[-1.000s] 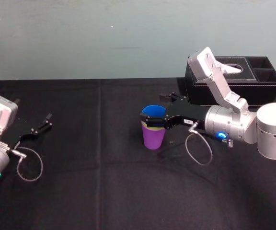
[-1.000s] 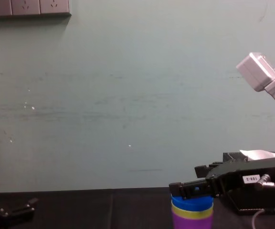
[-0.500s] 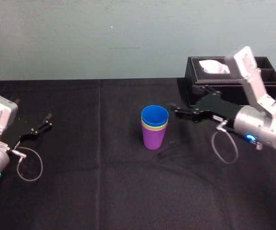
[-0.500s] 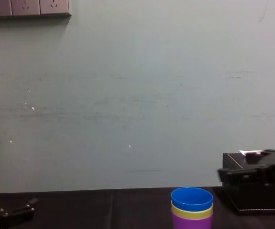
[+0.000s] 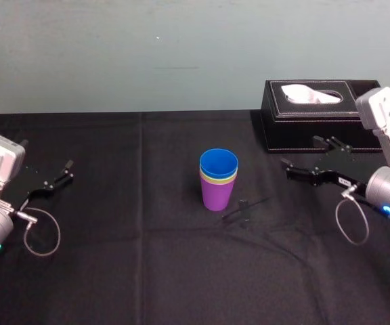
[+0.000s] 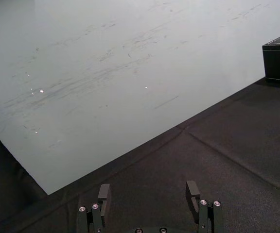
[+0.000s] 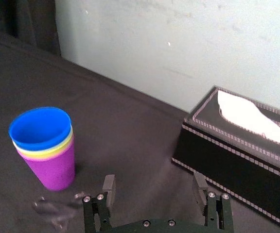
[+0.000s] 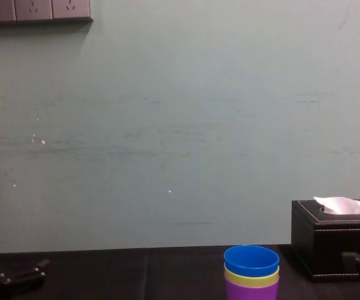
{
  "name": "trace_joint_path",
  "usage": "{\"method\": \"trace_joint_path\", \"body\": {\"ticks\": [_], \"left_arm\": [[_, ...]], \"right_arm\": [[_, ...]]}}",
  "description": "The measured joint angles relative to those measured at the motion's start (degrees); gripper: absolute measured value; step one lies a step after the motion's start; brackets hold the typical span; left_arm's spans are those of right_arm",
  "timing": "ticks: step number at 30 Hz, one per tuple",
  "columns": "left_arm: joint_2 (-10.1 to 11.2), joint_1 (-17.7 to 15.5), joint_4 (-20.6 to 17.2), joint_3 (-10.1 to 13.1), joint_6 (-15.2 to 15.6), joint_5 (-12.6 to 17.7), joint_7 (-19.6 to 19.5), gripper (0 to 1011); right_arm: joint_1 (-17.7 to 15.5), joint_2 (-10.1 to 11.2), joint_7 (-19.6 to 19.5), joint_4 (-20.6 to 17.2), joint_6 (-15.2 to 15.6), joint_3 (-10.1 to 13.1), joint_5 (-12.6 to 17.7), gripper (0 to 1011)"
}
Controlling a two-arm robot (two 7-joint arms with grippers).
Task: Stack the three plastic cups sequentially using one hand.
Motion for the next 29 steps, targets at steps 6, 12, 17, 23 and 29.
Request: {"method": "trace_joint_path", "body": {"ticks": [6,12,17,23,29], "left_arm": [[0.0,0.0,0.0,0.0,0.0,0.0,0.0,1010],[0.0,0.0,0.0,0.0,0.0,0.0,0.0,1010],[0.0,0.0,0.0,0.0,0.0,0.0,0.0,1010],[0.0,0.0,0.0,0.0,0.0,0.0,0.0,1010],[0.0,0.0,0.0,0.0,0.0,0.0,0.0,1010]], "right_arm": [[-0.1,0.0,0.6,1.0,0.0,0.1,-0.2,1003],[-0.1,0.0,0.6,0.7,0.0,0.1,-0.1,1003],[0.0,0.0,0.6,0.6,0.0,0.1,-0.1,1003],[0.0,0.0,0.5,0.4,0.0,0.0,-0.1,1003],[0.0,0.0,0.5,0.4,0.0,0.0,-0.1,1003]]}}
